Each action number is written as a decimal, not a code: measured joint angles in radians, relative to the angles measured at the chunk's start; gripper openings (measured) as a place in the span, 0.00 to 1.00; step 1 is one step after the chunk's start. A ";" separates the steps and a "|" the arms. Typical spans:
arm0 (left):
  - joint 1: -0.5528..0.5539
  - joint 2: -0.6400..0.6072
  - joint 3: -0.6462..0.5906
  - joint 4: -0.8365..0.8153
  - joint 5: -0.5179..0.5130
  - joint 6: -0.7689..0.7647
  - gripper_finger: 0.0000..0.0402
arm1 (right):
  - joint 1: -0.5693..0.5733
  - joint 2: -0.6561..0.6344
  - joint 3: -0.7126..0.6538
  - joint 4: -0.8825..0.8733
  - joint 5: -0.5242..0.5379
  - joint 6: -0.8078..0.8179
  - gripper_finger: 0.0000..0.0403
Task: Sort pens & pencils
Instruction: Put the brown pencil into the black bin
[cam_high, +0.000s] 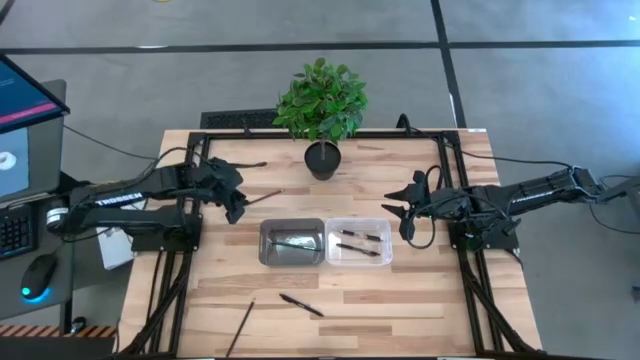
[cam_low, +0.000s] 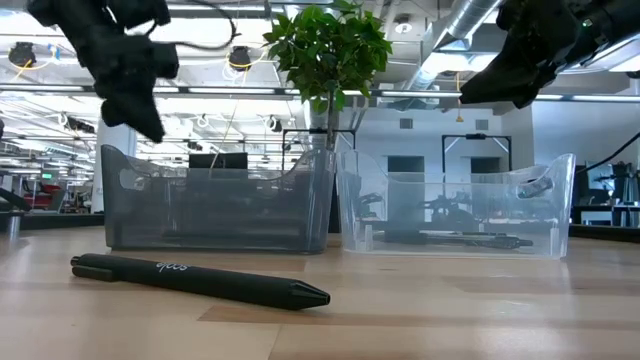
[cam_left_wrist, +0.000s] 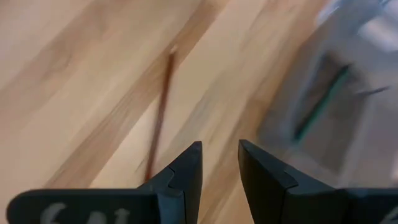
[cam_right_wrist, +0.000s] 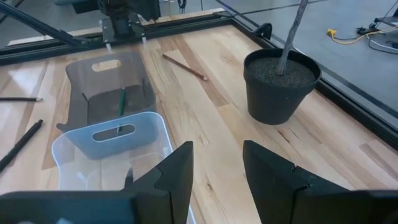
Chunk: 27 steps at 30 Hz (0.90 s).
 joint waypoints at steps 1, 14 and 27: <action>0.002 0.011 0.000 -0.019 -0.013 -0.008 0.23 | 0.000 0.000 0.000 0.000 0.000 0.000 0.41; 0.016 0.085 0.000 -0.085 0.076 -0.048 0.23 | -0.055 0.000 0.000 0.000 0.000 -0.001 0.41; 0.016 0.085 0.000 -0.083 -0.023 -0.090 0.23 | -0.103 0.000 0.000 0.000 -0.001 0.000 0.41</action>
